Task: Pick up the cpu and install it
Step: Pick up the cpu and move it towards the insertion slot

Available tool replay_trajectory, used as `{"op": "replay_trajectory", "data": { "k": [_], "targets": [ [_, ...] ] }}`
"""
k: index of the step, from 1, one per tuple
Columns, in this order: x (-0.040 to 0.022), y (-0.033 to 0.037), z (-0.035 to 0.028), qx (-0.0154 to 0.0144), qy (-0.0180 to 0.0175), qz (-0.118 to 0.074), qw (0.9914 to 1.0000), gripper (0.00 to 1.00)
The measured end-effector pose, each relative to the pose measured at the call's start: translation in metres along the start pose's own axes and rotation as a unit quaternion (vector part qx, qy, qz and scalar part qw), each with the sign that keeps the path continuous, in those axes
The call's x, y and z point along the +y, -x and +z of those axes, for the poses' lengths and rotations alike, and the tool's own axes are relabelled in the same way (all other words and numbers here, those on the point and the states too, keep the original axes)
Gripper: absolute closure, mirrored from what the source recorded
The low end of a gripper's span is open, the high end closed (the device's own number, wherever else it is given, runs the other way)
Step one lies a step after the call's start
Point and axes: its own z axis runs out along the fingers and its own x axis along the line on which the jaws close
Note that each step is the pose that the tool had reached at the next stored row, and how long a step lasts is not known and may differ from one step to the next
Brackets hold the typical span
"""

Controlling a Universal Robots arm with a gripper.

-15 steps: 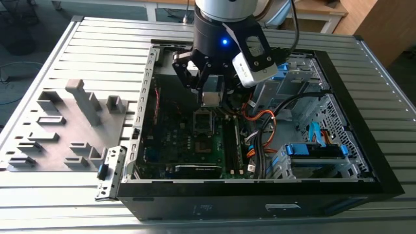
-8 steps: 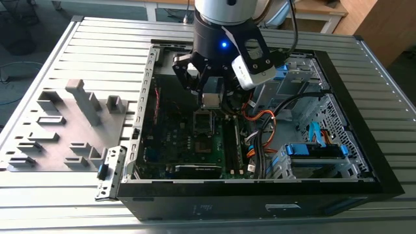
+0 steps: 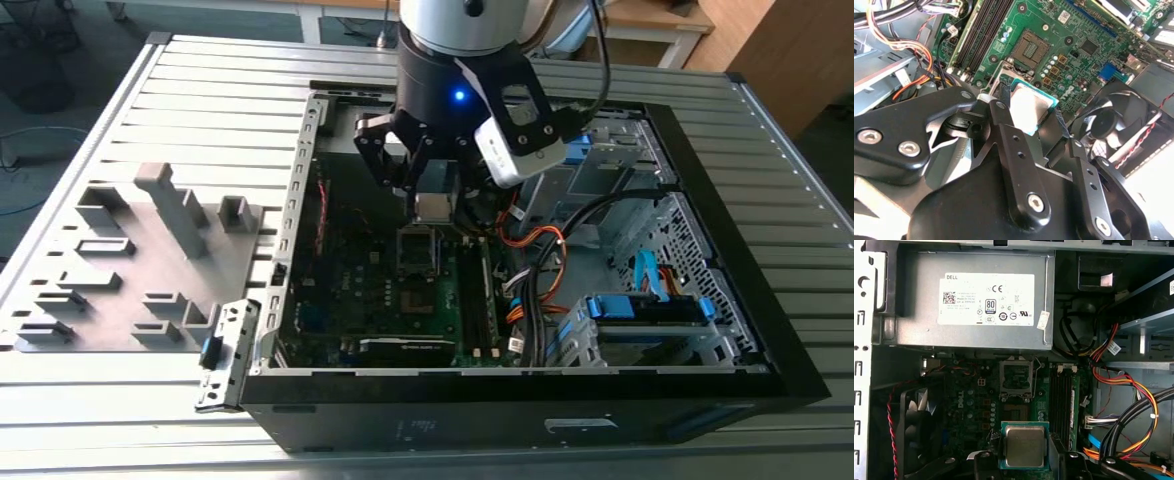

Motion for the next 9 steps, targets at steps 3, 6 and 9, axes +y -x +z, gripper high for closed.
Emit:
{"op": "replay_trajectory", "data": {
  "k": [3,6,9],
  "targets": [
    [0.0,0.0,0.004,0.0,-0.0001,0.0,1.0,0.53],
    [-0.0001,-0.0001,0.0094,0.0001,-0.0002,0.0,1.0,0.53],
    [-0.0001,-0.0001,0.0121,0.0001,-0.0002,0.0,1.0,0.53]
  ]
}}
